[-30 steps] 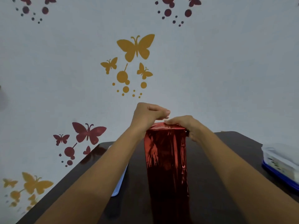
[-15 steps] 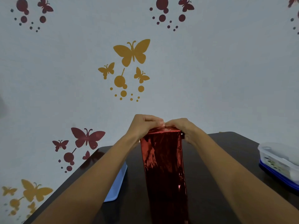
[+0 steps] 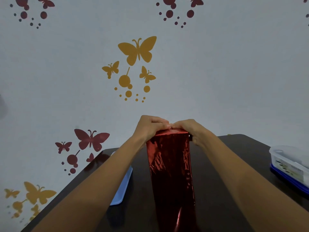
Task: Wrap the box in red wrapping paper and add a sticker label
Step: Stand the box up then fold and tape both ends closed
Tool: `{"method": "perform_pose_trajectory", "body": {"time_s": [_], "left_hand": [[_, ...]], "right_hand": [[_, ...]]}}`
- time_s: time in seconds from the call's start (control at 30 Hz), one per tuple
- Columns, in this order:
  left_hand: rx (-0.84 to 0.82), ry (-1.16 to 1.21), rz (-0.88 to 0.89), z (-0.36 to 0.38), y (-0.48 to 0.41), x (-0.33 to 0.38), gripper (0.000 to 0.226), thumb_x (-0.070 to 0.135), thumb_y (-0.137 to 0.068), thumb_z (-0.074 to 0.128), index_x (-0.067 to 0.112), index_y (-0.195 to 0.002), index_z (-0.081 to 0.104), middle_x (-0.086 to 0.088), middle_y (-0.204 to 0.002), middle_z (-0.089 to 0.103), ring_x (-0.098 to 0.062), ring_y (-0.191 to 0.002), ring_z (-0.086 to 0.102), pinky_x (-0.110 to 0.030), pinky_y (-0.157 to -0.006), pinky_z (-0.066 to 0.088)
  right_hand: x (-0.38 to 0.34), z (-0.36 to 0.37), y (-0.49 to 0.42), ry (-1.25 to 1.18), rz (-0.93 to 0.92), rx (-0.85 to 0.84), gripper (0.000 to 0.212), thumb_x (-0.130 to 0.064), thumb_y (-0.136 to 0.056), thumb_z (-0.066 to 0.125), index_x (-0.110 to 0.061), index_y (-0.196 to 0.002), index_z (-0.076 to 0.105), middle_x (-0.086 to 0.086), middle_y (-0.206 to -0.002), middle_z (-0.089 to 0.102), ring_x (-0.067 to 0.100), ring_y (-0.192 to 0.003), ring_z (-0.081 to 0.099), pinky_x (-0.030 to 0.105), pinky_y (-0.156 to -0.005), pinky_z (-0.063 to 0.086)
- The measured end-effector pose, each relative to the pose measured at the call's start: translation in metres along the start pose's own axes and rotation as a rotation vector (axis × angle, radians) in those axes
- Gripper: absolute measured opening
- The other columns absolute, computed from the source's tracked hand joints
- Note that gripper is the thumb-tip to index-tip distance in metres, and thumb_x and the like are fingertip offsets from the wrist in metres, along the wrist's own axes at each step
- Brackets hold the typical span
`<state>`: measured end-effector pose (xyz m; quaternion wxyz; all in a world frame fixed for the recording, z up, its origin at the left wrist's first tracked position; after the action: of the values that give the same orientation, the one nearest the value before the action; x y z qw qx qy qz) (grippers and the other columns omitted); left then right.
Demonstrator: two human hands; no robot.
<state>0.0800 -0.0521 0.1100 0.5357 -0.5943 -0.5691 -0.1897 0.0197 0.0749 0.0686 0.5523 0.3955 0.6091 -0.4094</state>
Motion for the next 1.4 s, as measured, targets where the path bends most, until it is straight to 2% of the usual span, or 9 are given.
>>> {"method": "perform_pose_trajectory", "body": {"time_s": [0.13,0.27,0.43,0.57,0.73,0.93,1.03,1.2,1.4], "left_hand": [[-0.028,-0.070,0.011,0.000,-0.001,0.002,0.019,0.015,-0.076,0.077,0.012,-0.095,0.075,0.001,-0.096,0.073,-0.007,-0.091,0.066,-0.013,-0.080,0.048],[-0.025,-0.214,0.033,0.001,-0.003,0.004,0.021,0.043,-0.061,0.078,0.039,-0.082,0.075,0.015,-0.099,0.072,-0.011,-0.107,0.061,-0.044,-0.105,0.038],[-0.014,-0.246,0.035,0.001,-0.009,-0.002,0.026,0.057,-0.050,0.070,0.054,-0.076,0.070,0.018,-0.103,0.070,-0.011,-0.114,0.058,-0.052,-0.109,0.027],[-0.040,-0.201,0.010,0.001,-0.009,-0.005,0.046,0.034,-0.067,0.082,0.033,-0.111,0.069,0.007,-0.119,0.067,-0.013,-0.120,0.056,-0.048,-0.112,0.029],[-0.184,-0.120,-0.202,0.005,-0.011,-0.015,0.073,0.012,-0.080,0.074,0.023,-0.143,0.040,-0.004,-0.138,0.053,-0.020,-0.124,0.052,-0.033,-0.101,0.044],[-0.092,-0.089,-0.466,0.002,-0.015,-0.027,0.022,0.014,-0.077,0.074,0.008,-0.096,0.064,-0.006,-0.084,0.063,-0.020,-0.069,0.063,-0.031,-0.059,0.053],[-0.117,-0.190,-0.517,0.003,-0.023,-0.031,0.028,0.019,-0.077,0.073,0.007,-0.100,0.064,-0.007,-0.091,0.064,-0.021,-0.074,0.063,-0.032,-0.060,0.053],[-0.230,-0.428,-0.544,0.017,-0.027,-0.028,0.015,0.023,-0.088,0.055,0.008,-0.087,0.056,-0.007,-0.079,0.054,-0.020,-0.065,0.053,-0.029,-0.058,0.044],[-0.360,-0.542,-0.621,0.020,-0.025,-0.037,0.016,0.015,-0.089,0.053,0.002,-0.094,0.061,-0.014,-0.088,0.064,-0.028,-0.082,0.062,-0.036,-0.087,0.048]], "right_hand": [[0.000,0.000,-0.002,0.021,-0.008,0.006,0.010,-0.014,-0.086,0.064,-0.005,-0.090,0.066,0.002,-0.074,0.062,0.011,-0.062,0.057,0.017,-0.045,0.045],[-0.001,-0.001,-0.004,0.034,-0.024,0.003,0.009,-0.012,-0.086,0.062,-0.008,-0.079,0.064,0.003,-0.072,0.060,0.013,-0.062,0.057,0.022,-0.055,0.046],[-0.001,-0.001,-0.004,0.044,-0.035,0.002,0.014,-0.013,-0.088,0.061,-0.010,-0.074,0.062,0.000,-0.065,0.059,0.010,-0.055,0.056,0.020,-0.051,0.045],[0.000,0.000,-0.006,0.058,-0.039,-0.001,0.009,-0.013,-0.086,0.062,-0.009,-0.078,0.064,0.002,-0.071,0.060,0.013,-0.060,0.056,0.023,-0.058,0.046],[0.000,0.000,-0.004,0.076,-0.042,0.004,0.007,-0.015,-0.087,0.062,-0.008,-0.085,0.065,0.002,-0.076,0.062,0.014,-0.065,0.057,0.025,-0.060,0.046],[0.000,0.001,-0.005,0.080,-0.042,0.000,0.014,-0.018,-0.088,0.063,-0.004,-0.086,0.064,0.004,-0.078,0.063,0.015,-0.069,0.058,0.025,-0.063,0.047],[-0.005,0.003,-0.001,0.088,-0.084,-0.029,0.007,-0.017,-0.090,0.062,-0.013,-0.092,0.057,0.004,-0.076,0.060,0.013,-0.063,0.055,0.026,-0.062,0.045],[-0.010,0.006,0.002,0.109,-0.143,-0.082,0.037,-0.012,-0.092,0.057,-0.025,-0.126,0.047,0.001,-0.074,0.060,0.008,-0.056,0.053,0.024,-0.059,0.042],[-0.009,0.006,0.004,0.035,-0.119,-0.080,0.053,-0.008,-0.090,0.059,-0.029,-0.132,0.035,0.002,-0.084,0.057,0.011,-0.067,0.054,0.027,-0.063,0.045]]}}
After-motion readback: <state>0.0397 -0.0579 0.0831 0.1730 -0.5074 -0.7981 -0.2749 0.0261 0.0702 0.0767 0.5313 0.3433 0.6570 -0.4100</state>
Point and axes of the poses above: each hand's wrist, its own y-axis away from the middle knuckle, its own z-axis out of the palm, x = y × z, the point moved 9 cm from there along -y, towards the middle knuckle
